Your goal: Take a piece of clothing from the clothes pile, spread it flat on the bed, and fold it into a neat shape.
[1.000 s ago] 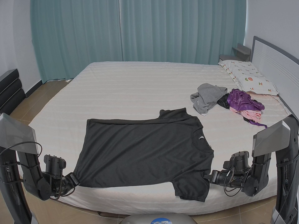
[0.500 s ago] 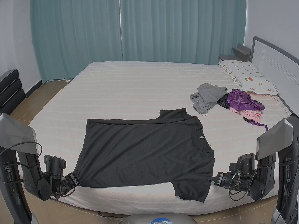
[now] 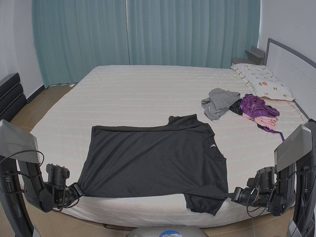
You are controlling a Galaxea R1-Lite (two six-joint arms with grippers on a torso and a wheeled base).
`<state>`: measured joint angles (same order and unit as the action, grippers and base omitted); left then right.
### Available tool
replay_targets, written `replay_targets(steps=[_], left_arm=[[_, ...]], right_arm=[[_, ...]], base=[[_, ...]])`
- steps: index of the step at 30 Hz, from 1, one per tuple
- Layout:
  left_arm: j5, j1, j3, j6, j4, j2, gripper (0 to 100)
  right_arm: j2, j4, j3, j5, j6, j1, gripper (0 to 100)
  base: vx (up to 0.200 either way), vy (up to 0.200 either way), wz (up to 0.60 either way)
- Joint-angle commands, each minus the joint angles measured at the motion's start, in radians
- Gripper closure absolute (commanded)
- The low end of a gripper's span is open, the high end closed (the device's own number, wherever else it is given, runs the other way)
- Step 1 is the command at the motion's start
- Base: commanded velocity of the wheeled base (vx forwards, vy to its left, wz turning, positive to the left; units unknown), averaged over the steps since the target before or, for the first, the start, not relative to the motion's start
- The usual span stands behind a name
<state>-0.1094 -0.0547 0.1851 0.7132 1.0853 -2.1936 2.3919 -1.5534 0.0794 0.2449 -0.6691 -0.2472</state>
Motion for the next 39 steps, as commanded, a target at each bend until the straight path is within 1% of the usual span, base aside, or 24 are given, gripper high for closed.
replay_targets(steps=[1, 3, 6, 13, 15, 17, 18, 19, 22, 25, 30, 33, 34, 35, 37, 39], left_arm=[[-0.001, 0.007, -0.004, -0.001, 0.001, 0.006, 100], [-0.003, 0.007, -0.004, -0.003, -0.001, 0.006, 100], [-0.004, 0.009, -0.009, -0.009, 0.001, 0.008, 100], [-0.006, 0.033, -0.013, -0.035, 0.001, 0.012, 100], [-0.004, 0.049, -0.016, -0.055, 0.002, 0.017, 100], [-0.004, 0.053, -0.019, -0.063, 0.002, 0.02, 100], [-0.004, 0.053, -0.019, -0.063, 0.002, 0.02, 100], [-0.004, 0.053, -0.024, -0.066, 0.002, 0.023, 100], [-0.004, 0.05, -0.035, -0.069, 0.002, 0.026, 100], [-0.003, 0.042, -0.061, -0.103, 0.002, 0.035, 100], [-0.007, 0.039, -0.085, -0.123, 0.024, 0.049, 100], [-0.012, 0.038, -0.119, -0.176, 0.048, 0.046, 100], [-0.012, 0.038, -0.119, -0.176, 0.048, 0.046, 100], [-0.015, 0.036, -0.153, -0.212, 0.074, 0.051, 100], [-0.015, 0.033, -0.184, -0.232, 0.114, 0.051, 100], [-0.016, 0.032, -0.185, -0.233, 0.119, 0.051, 100]], right_arm=[[-0.031, -0.014, -0.038, 0.004, 0.0, 0.0, 100], [-0.037, -0.016, -0.055, 0.011, 0.002, 0.002, 100], [-0.076, -0.013, -0.079, 0.04, 0.0, 0.002, 100], [-0.086, 0.012, -0.079, 0.036, 0.014, 0.032, 100], [-0.108, 0.062, -0.079, 0.033, 0.031, 0.042, 100], [-0.152, 0.142, -0.079, 0.039, 0.048, 0.045, 100], [-0.152, 0.142, -0.079, 0.039, 0.048, 0.045, 100], [-0.208, 0.228, -0.079, 0.045, 0.057, 0.043, 100], [-0.252, 0.274, -0.079, 0.048, 0.063, 0.039, 100], [-0.315, 0.366, -0.079, 0.043, 0.068, 0.031, 100], [-0.326, 0.498, -0.079, 0.034, 0.138, 0.022, 100], [-0.338, 0.524, -0.079, 0.034, 0.149, 0.014, 100], [-0.338, 0.524, -0.079, 0.034, 0.149, 0.014, 100], [-0.356, 0.535, -0.079, 0.034, 0.149, 0.009, 100], [-0.372, 0.556, -0.079, 0.033, 0.152, 0.002, 100], [-0.384, 0.587, -0.079, 0.031, 0.158, -0.006, 100]], base=[[0.0, 0.0, 0.0], [0.0, 0.0, 0.0], [0.0, 0.0, 0.0], [0.0, 0.0, 0.0], [0.0, 0.0, 0.0], [0.0, 0.0, 0.0], [0.0, 0.0, 0.0], [0.0, 0.0, 0.0], [0.0, 0.0, 0.0], [0.0, 0.0, 0.0], [0.0, 0.0, 0.0], [0.0, 0.0, 0.0], [0.0, 0.0, 0.0], [0.0, 0.0, 0.0], [0.0, 0.0, 0.0], [0.0, 0.0, 0.0]])
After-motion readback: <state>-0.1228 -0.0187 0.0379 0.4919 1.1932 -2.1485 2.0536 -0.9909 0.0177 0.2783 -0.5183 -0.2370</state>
